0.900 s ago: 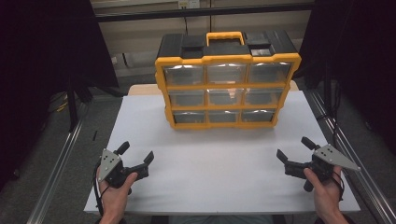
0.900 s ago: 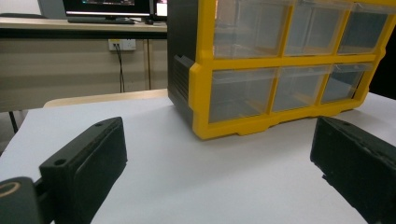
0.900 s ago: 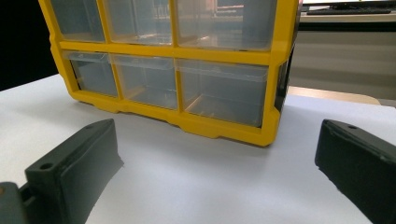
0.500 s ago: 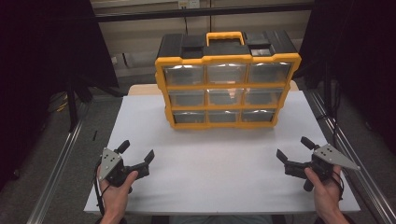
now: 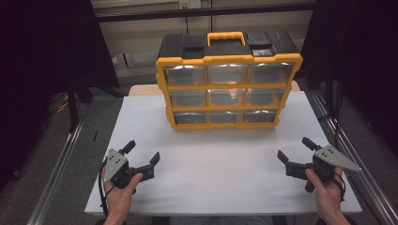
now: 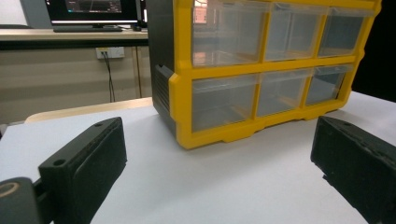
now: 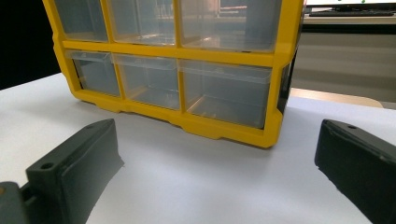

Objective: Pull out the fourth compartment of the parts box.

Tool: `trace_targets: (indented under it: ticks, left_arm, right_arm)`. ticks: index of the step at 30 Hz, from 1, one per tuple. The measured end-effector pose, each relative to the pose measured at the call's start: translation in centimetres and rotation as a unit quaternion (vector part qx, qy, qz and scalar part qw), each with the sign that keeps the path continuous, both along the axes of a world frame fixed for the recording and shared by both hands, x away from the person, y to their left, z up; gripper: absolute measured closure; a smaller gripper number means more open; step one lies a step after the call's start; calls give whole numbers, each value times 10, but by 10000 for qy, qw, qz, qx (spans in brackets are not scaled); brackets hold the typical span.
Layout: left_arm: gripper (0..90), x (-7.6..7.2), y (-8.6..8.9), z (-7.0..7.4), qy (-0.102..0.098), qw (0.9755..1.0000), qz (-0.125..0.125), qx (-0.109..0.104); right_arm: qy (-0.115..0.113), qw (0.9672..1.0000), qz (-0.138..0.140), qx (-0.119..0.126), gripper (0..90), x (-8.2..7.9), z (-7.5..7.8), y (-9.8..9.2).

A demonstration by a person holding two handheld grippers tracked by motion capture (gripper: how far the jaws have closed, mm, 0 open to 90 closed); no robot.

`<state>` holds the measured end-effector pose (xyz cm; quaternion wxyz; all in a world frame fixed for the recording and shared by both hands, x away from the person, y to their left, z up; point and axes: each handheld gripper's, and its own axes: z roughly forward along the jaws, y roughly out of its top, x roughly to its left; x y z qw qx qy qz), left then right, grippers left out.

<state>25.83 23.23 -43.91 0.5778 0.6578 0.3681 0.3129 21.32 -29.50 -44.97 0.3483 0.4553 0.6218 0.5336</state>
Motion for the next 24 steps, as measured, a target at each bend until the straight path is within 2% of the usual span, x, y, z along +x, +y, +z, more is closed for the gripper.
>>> trace_targets:
  ticks: [6,10,11,12,13,14,16,18,19,20,21,22,23,24]
  left_arm:
    - [28,10,-9,0,5,9999,-91,72]
    - [25,14,-19,2,-60,9995,-228,233]
    - [25,15,-22,2,-96,9991,-255,335]
    - [25,15,-22,2,-96,9991,-255,335]
    - [26,16,-25,2,-190,9982,-363,433]
    - [27,17,-25,2,-191,9981,-351,469]
    - [25,19,-27,2,-223,9982,-360,432]
    - [25,21,-29,4,-201,9981,-305,486]
    - [25,24,-29,4,-212,9982,-353,427]
    - [25,27,-30,5,-173,9985,-320,402]
    - [28,31,-33,6,-73,9994,-143,310]
    - [27,31,-33,6,-73,9994,-143,310]
    - [27,36,-34,8,17,9996,-197,205]
    - [27,37,-35,9,-3,9995,-195,256]
  right_arm:
    - [21,10000,-22,20,0,1,-1,-2]
    - [32,10000,-44,67,0,2,-1,-3]
    - [49,9999,-7,93,0,2,-1,-3]
    - [49,9999,-7,93,0,2,-1,-3]
    - [62,9999,38,138,0,1,-1,-2]
    - [46,9999,27,124,0,1,-1,-2]
    - [37,9999,5,118,0,0,-1,-2]
    - [35,9999,-7,112,0,0,-1,-3]
    - [36,9999,-14,106,0,1,-1,-3]
    - [45,9999,-9,114,0,1,-1,-3]
    - [64,9999,12,87,0,1,-1,-2]
    - [64,9999,12,87,0,1,-1,-2]
    - [58,9999,18,101,0,1,-1,-1]
    - [42,9999,14,93,0,1,-1,-2]
